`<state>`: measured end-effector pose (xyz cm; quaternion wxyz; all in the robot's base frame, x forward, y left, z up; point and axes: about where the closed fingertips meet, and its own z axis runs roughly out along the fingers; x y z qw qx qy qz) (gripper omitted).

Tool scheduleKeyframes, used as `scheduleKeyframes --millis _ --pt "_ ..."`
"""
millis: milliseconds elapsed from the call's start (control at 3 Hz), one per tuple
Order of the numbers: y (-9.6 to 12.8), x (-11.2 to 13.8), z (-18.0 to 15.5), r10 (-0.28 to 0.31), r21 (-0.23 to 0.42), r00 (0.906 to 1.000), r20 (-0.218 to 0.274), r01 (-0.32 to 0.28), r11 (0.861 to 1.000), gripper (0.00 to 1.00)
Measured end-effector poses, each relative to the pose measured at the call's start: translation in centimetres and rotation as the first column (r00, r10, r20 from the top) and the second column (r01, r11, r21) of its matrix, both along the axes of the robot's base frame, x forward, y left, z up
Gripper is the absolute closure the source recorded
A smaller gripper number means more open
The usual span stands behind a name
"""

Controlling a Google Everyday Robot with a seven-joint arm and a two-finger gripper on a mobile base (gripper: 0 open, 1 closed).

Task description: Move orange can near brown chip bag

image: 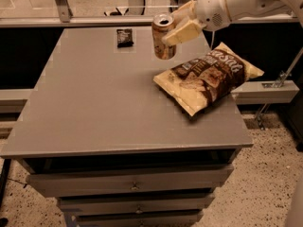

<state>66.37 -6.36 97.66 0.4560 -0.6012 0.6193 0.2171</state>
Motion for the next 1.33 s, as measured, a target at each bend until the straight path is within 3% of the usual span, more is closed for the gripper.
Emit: scheduleKeyframes --millis 333,1333 --pt "-1.4 1.6 -1.5 -0.03 -0.029 0.9992 -0.029 0.029 0.999 1.0" --pt "-2.3 4.3 -6.3 -0.055 0.015 0.992 -0.114 0.057 0.998 1.0"
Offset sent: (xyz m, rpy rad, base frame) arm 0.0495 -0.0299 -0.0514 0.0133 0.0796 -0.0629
